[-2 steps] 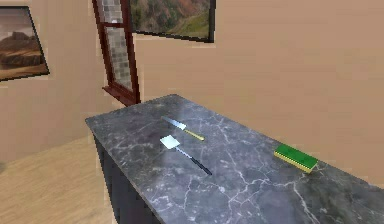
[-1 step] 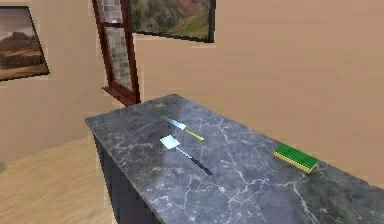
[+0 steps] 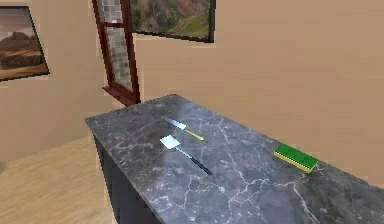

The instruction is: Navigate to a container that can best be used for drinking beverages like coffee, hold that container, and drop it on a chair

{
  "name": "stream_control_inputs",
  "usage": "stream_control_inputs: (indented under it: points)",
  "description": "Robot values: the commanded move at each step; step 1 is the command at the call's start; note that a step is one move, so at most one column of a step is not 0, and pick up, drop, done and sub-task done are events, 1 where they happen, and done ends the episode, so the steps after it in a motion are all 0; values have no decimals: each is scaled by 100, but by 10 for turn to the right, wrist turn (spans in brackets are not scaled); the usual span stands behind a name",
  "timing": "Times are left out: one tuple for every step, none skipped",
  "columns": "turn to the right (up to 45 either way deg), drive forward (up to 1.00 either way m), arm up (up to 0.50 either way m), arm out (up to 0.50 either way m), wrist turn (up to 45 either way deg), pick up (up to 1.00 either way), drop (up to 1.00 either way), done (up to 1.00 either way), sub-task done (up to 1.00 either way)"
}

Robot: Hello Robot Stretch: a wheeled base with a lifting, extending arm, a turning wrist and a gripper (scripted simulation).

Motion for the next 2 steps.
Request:
stream_control_inputs:
  points:
    - [0, 0, 0, 0, 450, 0, 0, 0, 0]
    - [0, 0, 0, 0, 450, 0, 0, 0, 0]
